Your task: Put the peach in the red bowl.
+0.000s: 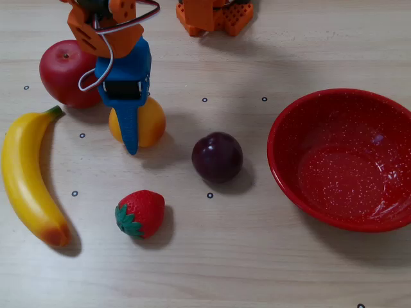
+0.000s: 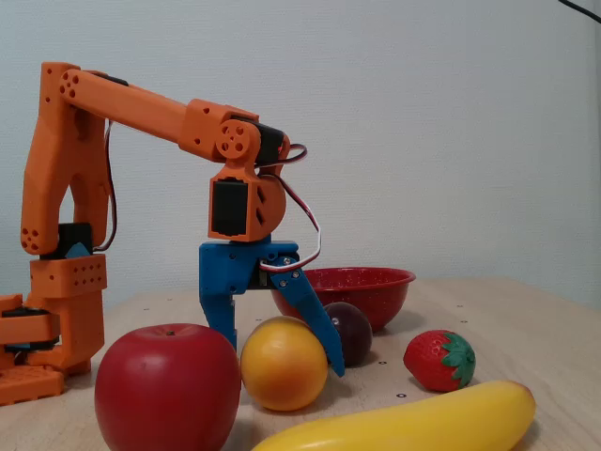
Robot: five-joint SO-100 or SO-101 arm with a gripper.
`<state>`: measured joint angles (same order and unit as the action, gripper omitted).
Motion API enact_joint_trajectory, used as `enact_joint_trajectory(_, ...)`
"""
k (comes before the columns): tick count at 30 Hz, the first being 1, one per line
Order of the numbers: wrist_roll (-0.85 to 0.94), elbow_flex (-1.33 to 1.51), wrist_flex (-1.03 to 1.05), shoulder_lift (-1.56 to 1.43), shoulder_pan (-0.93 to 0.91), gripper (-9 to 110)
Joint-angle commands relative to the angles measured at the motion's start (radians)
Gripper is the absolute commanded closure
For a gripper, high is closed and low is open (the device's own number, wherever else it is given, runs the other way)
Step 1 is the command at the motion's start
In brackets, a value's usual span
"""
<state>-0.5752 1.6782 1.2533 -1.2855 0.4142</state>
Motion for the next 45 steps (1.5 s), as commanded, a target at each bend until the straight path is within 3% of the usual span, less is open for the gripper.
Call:
enact_joint_trajectory(1, -0.028, -0.031, 0.015, -0.008, 0.032, 101)
enact_joint_trajectory(8, 0.012, -0.137, 0.132, -0.040, 0.051, 101)
enact_joint_trajectory(14, 0.160, -0.554, 0.423, -0.150, -0.021, 101)
enact_joint_trajectory(19, 0.258, -0.910, 0.588, -0.189, -0.212, 101)
enact_joint_trajectory(24, 0.348, -1.065, 0.568, -0.224, -0.494, 101)
enact_joint_trajectory(32, 0.518, -1.068, 0.476, -0.091, -0.845, 101)
enact_joint_trajectory(45, 0.614, -1.086, 0.328, 0.374, -0.919, 101)
